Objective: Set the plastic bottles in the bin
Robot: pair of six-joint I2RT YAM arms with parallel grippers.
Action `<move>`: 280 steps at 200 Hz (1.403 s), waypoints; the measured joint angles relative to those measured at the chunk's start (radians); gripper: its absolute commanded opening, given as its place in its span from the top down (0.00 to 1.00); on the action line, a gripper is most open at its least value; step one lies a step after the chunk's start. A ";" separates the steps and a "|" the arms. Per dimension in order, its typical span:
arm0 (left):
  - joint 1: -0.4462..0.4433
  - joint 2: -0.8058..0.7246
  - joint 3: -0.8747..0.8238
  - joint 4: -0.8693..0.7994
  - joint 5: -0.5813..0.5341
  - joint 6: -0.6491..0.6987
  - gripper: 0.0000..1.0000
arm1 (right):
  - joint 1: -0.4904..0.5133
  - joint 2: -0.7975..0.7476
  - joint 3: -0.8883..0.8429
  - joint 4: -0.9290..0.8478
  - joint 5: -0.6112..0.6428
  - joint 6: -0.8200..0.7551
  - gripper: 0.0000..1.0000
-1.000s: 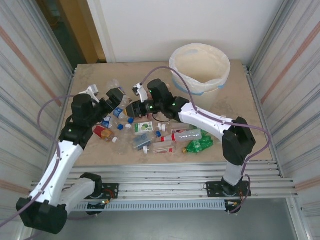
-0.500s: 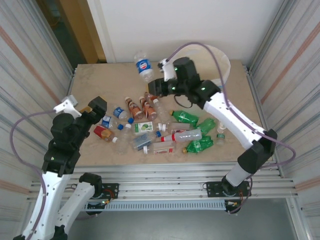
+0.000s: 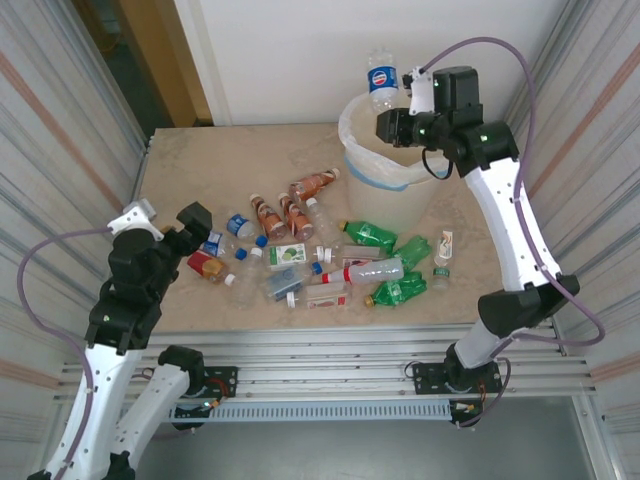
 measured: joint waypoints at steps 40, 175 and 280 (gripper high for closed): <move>0.000 0.004 -0.012 -0.010 -0.009 0.008 0.01 | -0.061 0.154 0.165 -0.131 -0.024 -0.065 1.00; 0.032 0.127 -0.029 -0.062 0.003 0.026 0.01 | -0.094 0.434 0.304 -0.366 0.039 -0.195 0.95; 0.160 0.139 -0.166 -0.119 0.112 0.021 0.02 | -0.094 0.464 0.335 -0.387 0.119 -0.223 0.42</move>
